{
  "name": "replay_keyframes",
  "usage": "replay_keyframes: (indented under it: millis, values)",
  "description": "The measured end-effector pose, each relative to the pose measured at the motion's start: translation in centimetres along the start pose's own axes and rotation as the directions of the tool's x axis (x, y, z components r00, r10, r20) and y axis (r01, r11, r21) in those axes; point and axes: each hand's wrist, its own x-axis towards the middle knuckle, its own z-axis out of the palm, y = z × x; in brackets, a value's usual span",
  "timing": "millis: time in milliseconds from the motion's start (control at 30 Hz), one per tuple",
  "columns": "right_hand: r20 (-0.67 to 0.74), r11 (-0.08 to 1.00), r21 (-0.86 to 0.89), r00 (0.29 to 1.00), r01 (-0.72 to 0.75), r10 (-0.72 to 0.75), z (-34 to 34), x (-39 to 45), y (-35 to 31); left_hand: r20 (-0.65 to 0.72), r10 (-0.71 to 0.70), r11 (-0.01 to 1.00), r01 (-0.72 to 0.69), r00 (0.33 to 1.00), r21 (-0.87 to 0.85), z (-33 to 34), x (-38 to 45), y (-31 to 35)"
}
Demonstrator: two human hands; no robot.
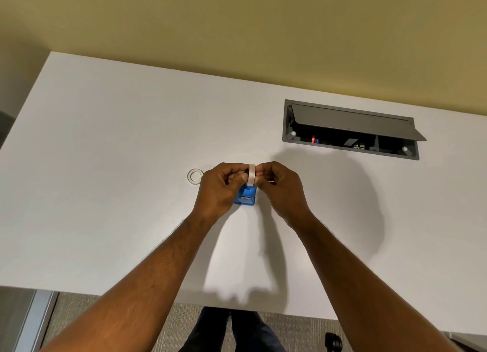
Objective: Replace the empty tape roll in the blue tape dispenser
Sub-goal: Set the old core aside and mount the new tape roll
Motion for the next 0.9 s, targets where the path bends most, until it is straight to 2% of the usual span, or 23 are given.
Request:
replay_keyframes:
  millis: [233, 333, 567, 900]
  values:
    - [0.045, 0.996, -0.089, 0.999, 0.030, -0.026, 0.5, 0.7, 0.2, 0.041, 0.077, 0.990, -0.081, 0.996, 0.118, -0.5, 0.3, -0.4]
    - [0.073, 0.991, -0.125, 0.997, 0.048, -0.039, 0.7, 0.7, 0.4, 0.013, 0.059, 0.990, -0.061, 0.998, 0.124, -0.4, 0.2, -0.7]
    - [0.102, 1.000, 0.005, 0.995, 0.012, -0.012, -0.1, 0.6, 0.5, 0.018, 0.034, 0.999, -0.034, 0.999, 0.022, -0.2, -0.1, -1.0]
    - [0.089, 0.989, 0.148, 0.996, -0.024, 0.011, 0.3, 0.4, 0.6, 0.014, -0.020, 1.000, 0.020, 1.000, 0.009, -0.2, 0.2, -0.9]
